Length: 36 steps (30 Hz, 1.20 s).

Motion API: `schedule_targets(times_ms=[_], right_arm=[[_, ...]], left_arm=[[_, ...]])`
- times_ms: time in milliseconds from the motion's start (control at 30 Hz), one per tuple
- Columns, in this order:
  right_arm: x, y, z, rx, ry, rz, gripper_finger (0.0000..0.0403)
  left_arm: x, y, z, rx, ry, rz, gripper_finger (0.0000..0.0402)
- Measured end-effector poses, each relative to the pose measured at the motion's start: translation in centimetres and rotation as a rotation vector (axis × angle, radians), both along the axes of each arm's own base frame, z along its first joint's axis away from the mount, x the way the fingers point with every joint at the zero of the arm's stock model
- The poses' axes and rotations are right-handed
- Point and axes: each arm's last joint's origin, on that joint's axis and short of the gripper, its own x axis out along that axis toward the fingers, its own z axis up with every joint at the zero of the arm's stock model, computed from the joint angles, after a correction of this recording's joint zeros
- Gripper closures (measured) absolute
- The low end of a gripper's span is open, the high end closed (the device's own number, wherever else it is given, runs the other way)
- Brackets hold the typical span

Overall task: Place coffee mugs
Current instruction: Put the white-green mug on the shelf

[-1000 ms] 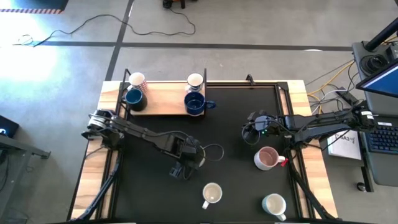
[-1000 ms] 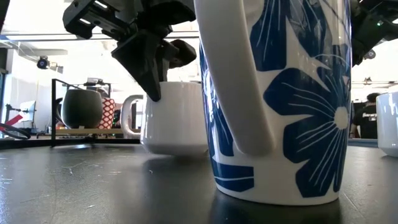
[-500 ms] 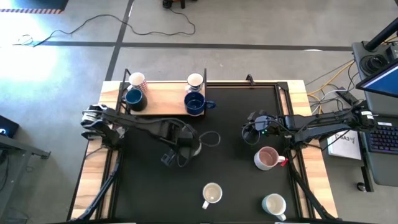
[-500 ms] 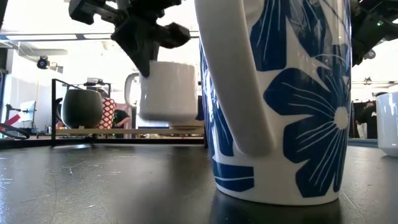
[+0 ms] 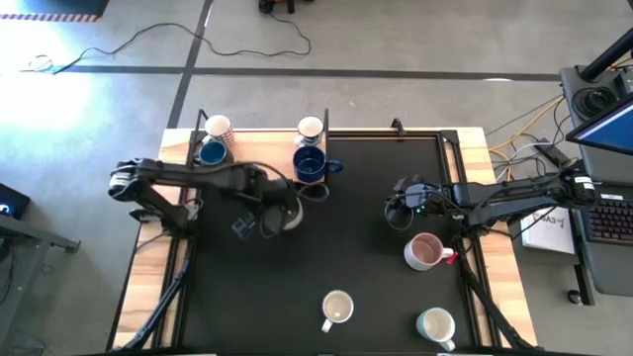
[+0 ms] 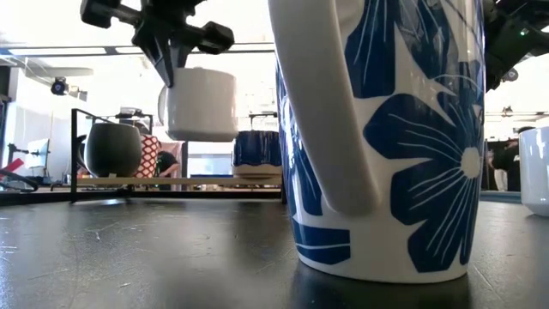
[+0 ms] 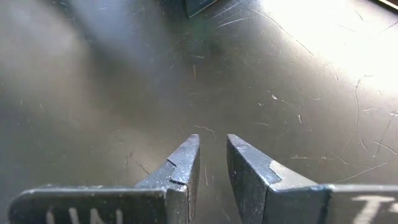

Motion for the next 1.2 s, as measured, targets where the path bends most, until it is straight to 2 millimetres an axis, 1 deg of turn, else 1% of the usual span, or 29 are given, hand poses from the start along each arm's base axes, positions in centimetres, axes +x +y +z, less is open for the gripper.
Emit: schedule_targets(times_ms=[133, 300, 433, 533, 600, 767, 1067, 1200], right_arm=[[0.0, 0.0, 0.0, 0.000, 0.000, 0.000, 0.0335], [0.0, 0.0, 0.0, 0.000, 0.000, 0.000, 0.0335], [0.0, 0.0, 0.0, 0.000, 0.000, 0.000, 0.0335], [0.0, 0.0, 0.0, 0.000, 0.000, 0.000, 0.0335], [0.0, 0.0, 0.0, 0.000, 0.000, 0.000, 0.0335], [0.0, 0.0, 0.0, 0.000, 0.000, 0.000, 0.0335], [0.0, 0.0, 0.0, 0.000, 0.000, 0.000, 0.0335], [0.0, 0.0, 0.0, 0.000, 0.000, 0.000, 0.0335]], left_arm=[[-1.5, 2.2, -0.5, 0.031, 0.011, -0.051, 0.0397], [-3.2, 5.5, -0.8, 0.064, 0.014, -0.092, 0.0396], [-4.3, 8.4, -1.0, 0.023, 0.004, -0.086, 0.0396], [-4.9, 10.2, -1.4, -0.016, 0.009, -0.065, 0.0396], [-4.9, 10.8, -1.6, -0.016, 0.009, -0.073, 0.0396], [-4.8, 11.8, -1.7, -0.005, 0.005, -0.102, 0.0396], [-5.8, 14.0, -1.6, 0.018, 0.001, -0.094, 0.0396], [-6.5, 15.3, -1.6, 0.037, -0.006, -0.091, 0.0396]])
